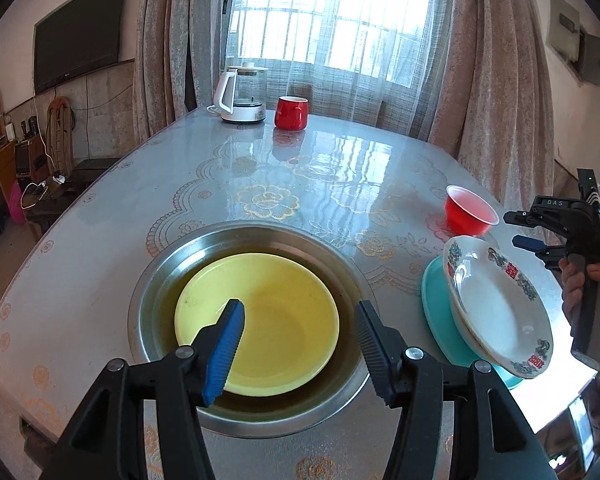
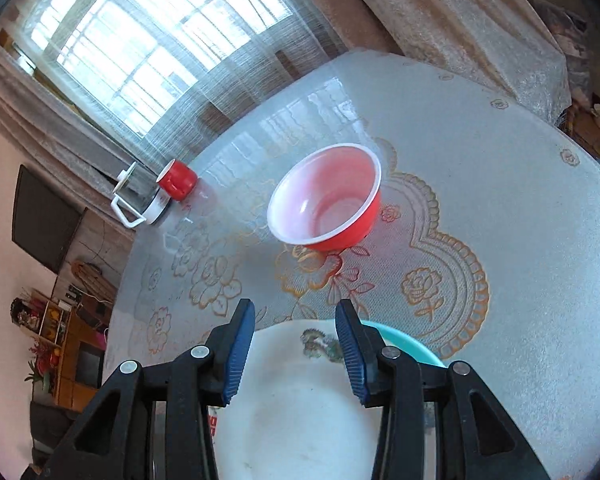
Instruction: Organize plates and bowls
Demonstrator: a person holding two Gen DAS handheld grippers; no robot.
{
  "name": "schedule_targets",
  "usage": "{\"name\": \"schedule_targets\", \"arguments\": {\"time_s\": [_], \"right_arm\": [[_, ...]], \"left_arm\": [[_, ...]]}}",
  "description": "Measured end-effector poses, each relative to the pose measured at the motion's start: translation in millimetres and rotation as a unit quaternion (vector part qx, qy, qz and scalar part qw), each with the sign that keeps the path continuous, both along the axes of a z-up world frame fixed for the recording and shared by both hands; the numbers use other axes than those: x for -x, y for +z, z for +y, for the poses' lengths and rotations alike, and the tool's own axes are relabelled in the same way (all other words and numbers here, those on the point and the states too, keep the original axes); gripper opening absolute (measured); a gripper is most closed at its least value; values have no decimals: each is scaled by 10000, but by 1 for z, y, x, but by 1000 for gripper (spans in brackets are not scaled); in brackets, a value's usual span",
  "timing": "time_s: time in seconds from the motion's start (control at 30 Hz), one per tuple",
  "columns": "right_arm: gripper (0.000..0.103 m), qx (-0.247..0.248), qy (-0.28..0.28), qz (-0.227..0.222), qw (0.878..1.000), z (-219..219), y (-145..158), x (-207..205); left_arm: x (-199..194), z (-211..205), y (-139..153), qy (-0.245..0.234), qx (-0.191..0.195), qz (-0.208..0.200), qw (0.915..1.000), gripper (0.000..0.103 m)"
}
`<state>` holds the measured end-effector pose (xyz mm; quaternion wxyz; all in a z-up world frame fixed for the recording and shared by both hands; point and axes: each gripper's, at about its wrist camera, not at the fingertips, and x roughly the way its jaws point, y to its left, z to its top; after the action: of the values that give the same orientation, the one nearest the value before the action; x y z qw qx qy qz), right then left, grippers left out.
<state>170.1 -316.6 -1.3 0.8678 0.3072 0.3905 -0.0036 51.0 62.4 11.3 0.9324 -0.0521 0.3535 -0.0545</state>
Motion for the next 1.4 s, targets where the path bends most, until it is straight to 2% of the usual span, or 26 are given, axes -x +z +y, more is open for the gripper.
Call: {"name": "schedule_targets", "arguments": {"time_s": [0.2, 0.43, 0.57, 0.67, 0.8, 0.93, 1.03, 1.07, 1.2, 1.4], "right_arm": [[42, 12, -390, 302, 9988, -31, -14, -43], [42, 56, -575, 802, 9951, -51, -43, -87], [26, 334, -161, 957, 9947, -36, -49, -103], [20, 410, 218, 919, 9947, -19, -48, -107], [20, 395, 862, 955, 9909, 13, -48, -109], [20, 370, 1661, 982, 9805, 55, -44, -106], [24, 477, 2201, 997, 9692, 85, -41, -105], [30, 542, 2286, 1020, 9666, 92, -40, -104], [40, 771, 2338, 892, 9651, 103, -35, -100], [41, 651, 1870, 641, 9781, 76, -21, -93]], "left_arm": [[-16, -14, 2, -162, -60, 84, 9998, 59], [-39, -22, 1, -203, 39, 218, 9995, 59], [-52, -23, -2, -230, 83, 313, 9992, 59], [-58, -25, -4, -262, 109, 371, 9989, 58], [-70, -26, -3, -276, 191, 471, 9983, 59], [-76, -28, 0, -263, 184, 469, 9984, 59], [-84, -28, 0, -216, 195, 548, 9981, 59], [-87, -26, -2, -192, 232, 601, 9977, 59], [-96, -23, -2, -103, 297, 694, 9971, 58], [-109, -23, 1, -165, 558, 734, 9956, 56]]}}
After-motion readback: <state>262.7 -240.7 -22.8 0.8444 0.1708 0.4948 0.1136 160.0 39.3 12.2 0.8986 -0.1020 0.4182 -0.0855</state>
